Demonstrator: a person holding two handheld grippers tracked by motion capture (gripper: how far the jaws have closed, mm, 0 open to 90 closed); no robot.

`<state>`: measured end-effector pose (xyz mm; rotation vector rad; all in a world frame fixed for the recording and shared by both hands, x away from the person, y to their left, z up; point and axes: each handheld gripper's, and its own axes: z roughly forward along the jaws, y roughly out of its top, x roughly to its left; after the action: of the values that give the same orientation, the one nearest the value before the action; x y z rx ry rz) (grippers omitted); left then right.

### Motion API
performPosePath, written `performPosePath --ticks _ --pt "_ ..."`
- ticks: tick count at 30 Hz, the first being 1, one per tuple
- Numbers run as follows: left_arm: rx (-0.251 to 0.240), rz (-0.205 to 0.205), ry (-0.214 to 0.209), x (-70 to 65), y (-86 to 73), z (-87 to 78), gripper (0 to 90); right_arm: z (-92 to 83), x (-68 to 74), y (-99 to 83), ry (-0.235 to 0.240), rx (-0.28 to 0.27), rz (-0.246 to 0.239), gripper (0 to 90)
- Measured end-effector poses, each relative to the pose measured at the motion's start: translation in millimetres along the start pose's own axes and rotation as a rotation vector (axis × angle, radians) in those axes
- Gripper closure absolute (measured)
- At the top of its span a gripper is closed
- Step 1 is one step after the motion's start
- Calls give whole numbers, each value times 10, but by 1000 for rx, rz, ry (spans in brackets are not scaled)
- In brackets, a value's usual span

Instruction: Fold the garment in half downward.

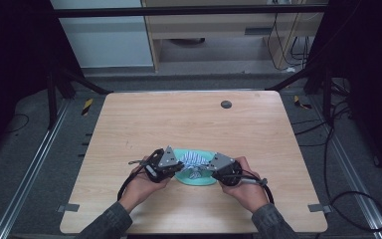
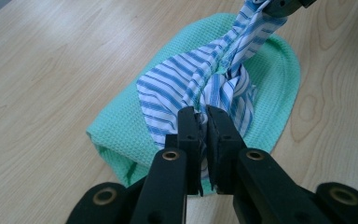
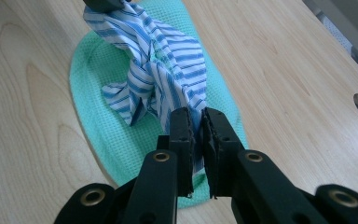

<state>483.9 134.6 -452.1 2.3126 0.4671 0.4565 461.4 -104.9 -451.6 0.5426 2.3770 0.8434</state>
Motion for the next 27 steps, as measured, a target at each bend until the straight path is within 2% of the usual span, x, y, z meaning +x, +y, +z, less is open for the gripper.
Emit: performPosePath --ticks 27 --pt "-3 -21 -23 -136 -160 39 840 -4 142 -129 27 11 -3 818"
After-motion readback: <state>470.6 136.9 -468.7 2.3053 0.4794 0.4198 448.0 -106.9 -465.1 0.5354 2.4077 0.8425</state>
